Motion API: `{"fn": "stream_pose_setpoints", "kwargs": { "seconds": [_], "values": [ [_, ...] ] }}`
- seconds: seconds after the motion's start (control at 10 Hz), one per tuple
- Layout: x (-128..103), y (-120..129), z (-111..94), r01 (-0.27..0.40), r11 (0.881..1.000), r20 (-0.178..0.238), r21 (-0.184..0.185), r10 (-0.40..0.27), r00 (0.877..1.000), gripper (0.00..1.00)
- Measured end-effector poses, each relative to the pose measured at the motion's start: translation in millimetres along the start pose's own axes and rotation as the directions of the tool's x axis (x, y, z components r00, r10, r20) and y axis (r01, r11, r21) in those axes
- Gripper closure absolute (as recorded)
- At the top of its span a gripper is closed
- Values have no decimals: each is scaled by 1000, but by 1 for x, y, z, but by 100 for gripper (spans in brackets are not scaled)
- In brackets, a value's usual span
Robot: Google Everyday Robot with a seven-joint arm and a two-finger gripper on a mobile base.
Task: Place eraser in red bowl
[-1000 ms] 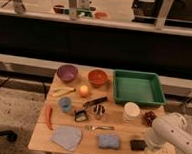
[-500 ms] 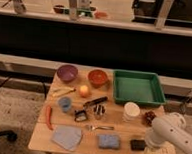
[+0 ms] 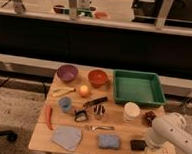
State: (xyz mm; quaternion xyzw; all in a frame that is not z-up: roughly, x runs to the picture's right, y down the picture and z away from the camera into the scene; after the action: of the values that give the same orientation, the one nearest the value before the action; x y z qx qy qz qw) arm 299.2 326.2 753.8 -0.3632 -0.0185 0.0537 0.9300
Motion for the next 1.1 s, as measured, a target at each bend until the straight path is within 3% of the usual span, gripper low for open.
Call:
{"fn": "stream_pose_setpoints", "kwargs": {
  "seconds": [0.3, 0.8, 1.0, 1.1],
  "values": [
    [1, -1, 2, -8, 1000, 1, -1, 8, 1000, 21],
    [1, -2, 2, -19, 1000, 8, 3, 19, 1000, 71],
    [0, -3, 0, -27, 1000, 21, 6, 27, 999, 85],
    [-4, -6, -9, -30, 999, 40, 14, 30, 999, 86]
  ]
}}
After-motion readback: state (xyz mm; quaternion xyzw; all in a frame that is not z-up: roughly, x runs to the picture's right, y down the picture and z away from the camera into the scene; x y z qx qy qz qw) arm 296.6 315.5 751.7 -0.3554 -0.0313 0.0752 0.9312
